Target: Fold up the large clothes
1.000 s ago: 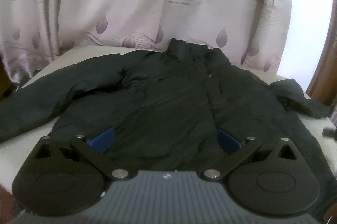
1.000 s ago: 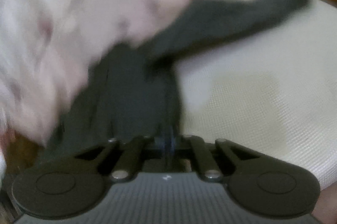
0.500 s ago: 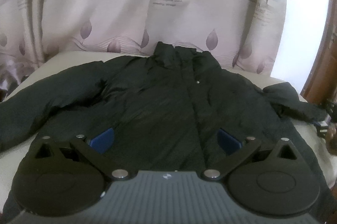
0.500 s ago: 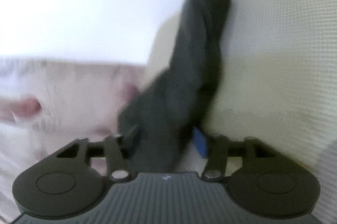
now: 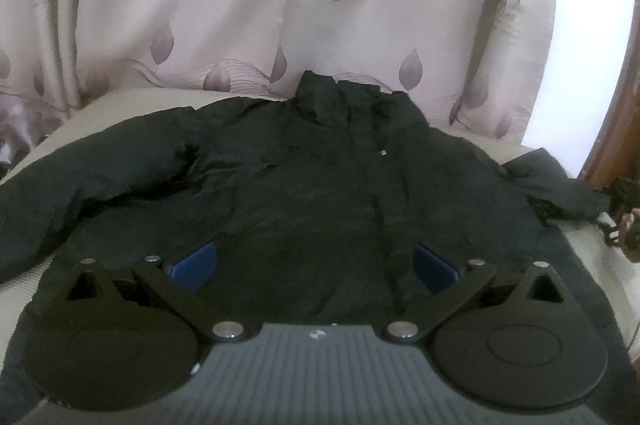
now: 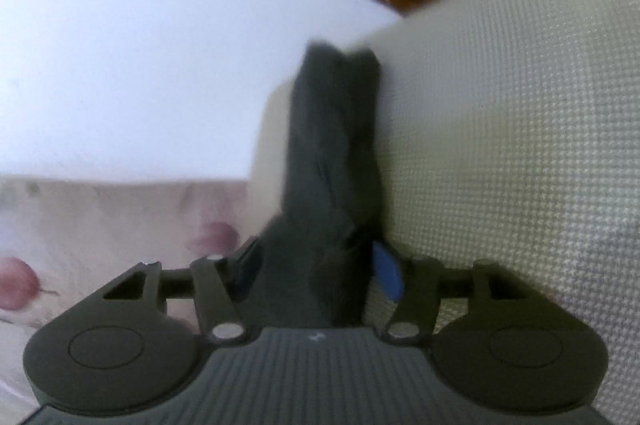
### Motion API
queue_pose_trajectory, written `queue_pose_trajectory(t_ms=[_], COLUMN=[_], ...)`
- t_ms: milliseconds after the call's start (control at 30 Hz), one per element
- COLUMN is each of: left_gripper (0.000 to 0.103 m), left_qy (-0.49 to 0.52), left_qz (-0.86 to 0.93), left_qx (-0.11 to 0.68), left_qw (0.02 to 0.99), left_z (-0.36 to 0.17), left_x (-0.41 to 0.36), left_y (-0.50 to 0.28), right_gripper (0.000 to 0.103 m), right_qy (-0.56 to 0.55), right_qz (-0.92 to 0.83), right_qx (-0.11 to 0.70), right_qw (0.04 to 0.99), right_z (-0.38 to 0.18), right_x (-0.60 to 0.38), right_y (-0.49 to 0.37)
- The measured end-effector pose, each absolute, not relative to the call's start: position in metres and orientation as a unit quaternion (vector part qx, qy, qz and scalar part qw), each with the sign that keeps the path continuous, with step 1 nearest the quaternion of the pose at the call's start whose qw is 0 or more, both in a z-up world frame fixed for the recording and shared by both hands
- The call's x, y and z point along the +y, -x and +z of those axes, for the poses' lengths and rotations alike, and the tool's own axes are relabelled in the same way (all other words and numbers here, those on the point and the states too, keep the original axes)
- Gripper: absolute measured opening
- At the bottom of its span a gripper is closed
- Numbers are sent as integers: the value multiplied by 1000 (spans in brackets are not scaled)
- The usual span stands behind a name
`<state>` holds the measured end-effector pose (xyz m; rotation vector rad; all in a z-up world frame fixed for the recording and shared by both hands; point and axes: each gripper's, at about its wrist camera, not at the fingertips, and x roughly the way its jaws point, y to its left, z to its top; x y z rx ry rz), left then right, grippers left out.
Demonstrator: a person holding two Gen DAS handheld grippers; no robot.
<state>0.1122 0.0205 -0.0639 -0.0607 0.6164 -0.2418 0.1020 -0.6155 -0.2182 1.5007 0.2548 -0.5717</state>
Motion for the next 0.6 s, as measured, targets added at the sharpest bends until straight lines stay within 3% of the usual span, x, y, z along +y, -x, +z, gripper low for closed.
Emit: queue_pose_trajectory(t_ms=[100,133,167,300,367,600], left_gripper=[103,103,103,103,103,103], left_qy=[36,39,41,40,39,75], left_qz=[-110,-108,-106,-98,-92,-70], left_qx=[307,308,309,306,299,282], left_qw=[945,944,944,946,949,954], left_z=[-67,-67,-68,-67,-64,-52], left_x=[26,28,30,37,45,80], left_y=[-118,-119,-120,-125,-125,-122], right_gripper=[52,26,10,7,7,7], right_qy=[-630,-605,-582,-566,-552,-483], right_qz=[-270,-279,-289,-267,-226,-44], right_qx=[146,170,197,145,94,50], right_qw=[713,726,735,767,797,873], right_z=[-212,-209,-210,-194,-163,-43], right_x=[-616,-615,-614,-607,-590,-475], right_y=[-115,-122,-130,-133,-138,-211])
